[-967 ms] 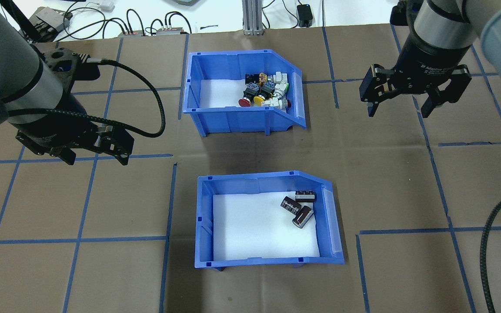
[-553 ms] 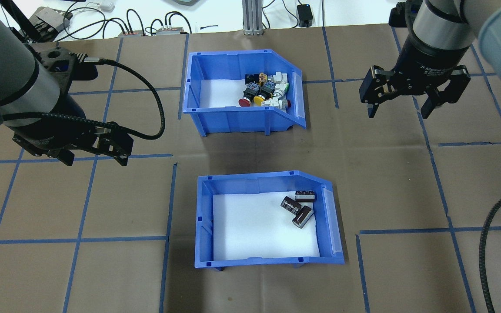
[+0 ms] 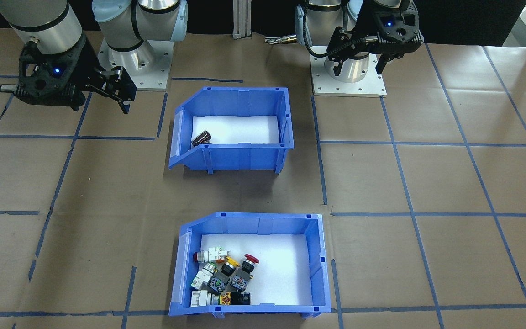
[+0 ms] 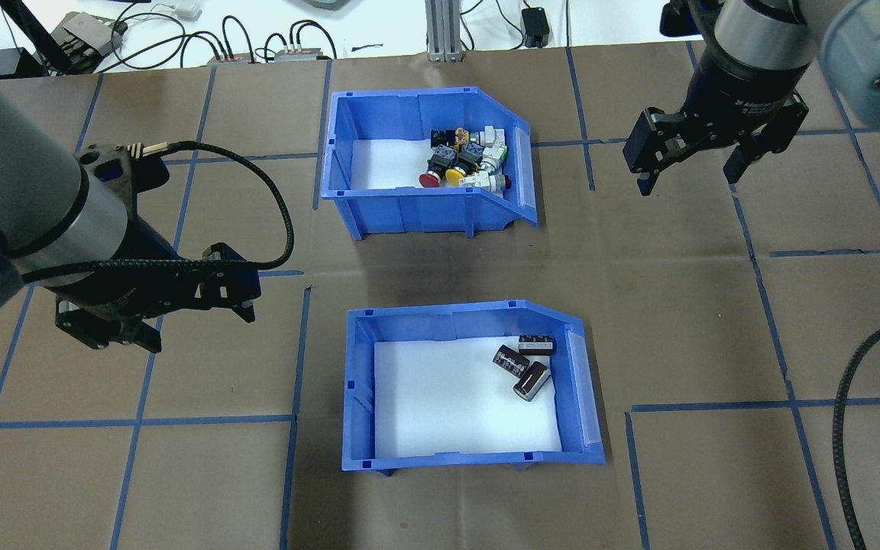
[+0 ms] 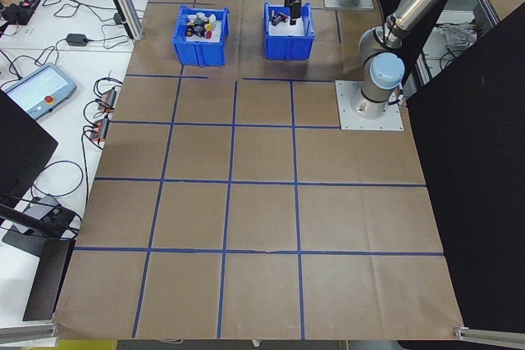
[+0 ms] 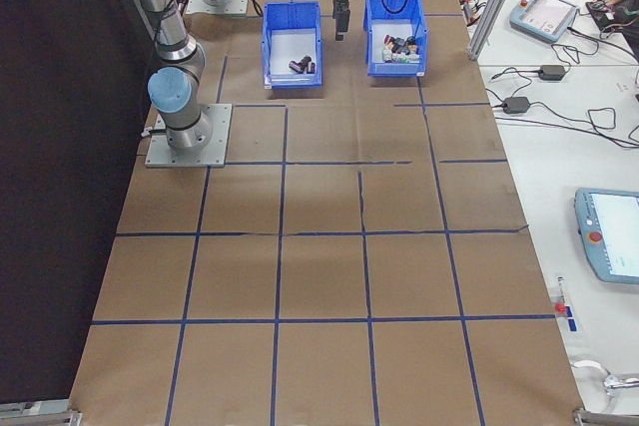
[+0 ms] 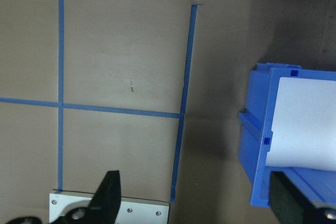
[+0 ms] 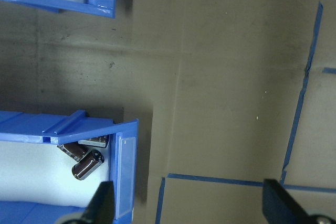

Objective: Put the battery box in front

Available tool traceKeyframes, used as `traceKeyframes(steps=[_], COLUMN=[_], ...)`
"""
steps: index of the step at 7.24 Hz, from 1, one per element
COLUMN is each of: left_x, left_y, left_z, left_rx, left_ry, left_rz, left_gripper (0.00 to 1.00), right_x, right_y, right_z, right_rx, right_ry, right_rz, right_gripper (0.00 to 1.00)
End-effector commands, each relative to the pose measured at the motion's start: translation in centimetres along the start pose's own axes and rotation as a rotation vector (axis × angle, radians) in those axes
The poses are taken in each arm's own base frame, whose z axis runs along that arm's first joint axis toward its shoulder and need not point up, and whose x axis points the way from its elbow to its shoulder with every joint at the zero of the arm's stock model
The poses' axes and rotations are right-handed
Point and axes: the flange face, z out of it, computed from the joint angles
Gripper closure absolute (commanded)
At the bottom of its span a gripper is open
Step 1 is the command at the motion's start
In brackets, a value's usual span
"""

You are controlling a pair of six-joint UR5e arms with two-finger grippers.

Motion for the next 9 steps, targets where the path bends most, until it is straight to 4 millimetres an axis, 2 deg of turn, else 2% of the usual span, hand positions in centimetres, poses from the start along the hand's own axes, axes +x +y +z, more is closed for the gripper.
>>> traceKeyframes(steps=[1, 2, 3, 4, 5, 7, 8, 9], left_x=[-0.4, 0.6, 2.0, 3.3, 5.0, 7.8, 8.8, 9.5], left_y=[3.4, 4.8, 6.3, 7.7, 8.2, 9.5, 8.7, 8.8], left_z=[2.4, 3.7, 4.3, 5.0, 6.2, 10.2, 12.1, 13.6], left_rx=[-0.058, -0.106, -0.133, -0.146, -0.135, -0.113, -0.110, -0.118], left_ry=[0.054, 0.072, 0.048, 0.015, 0.023, 0.064, 0.074, 0.036], left_rz=[-0.398, -0.557, -0.726, -0.828, -0.919, -1.034, -1.066, -1.068], left_gripper=[0.02, 0.04, 0.03, 0.02, 0.02, 0.02, 0.01, 0.02], right_x=[0.0, -1.3, -4.1, -7.7, -11.6, -17.2, -19.4, -21.8], right_y=[-4.7, -7.8, -10.4, -12.7, -14.1, -15.2, -15.4, -15.4], right_z=[0.8, 1.2, 1.7, 2.4, 3.0, 4.4, 5.3, 7.2], right_rx=[0.018, 0.021, 0.021, 0.023, 0.023, 0.042, 0.056, 0.036], right_ry=[0.005, 0.007, 0.012, 0.016, 0.023, 0.049, 0.053, 0.042], right_rz=[-0.251, -0.334, -0.447, -0.565, -0.714, -1.063, -1.104, -1.170], right_gripper=[0.00, 0.00, 0.00, 0.00, 0.00, 0.00, 0.00, 0.00])
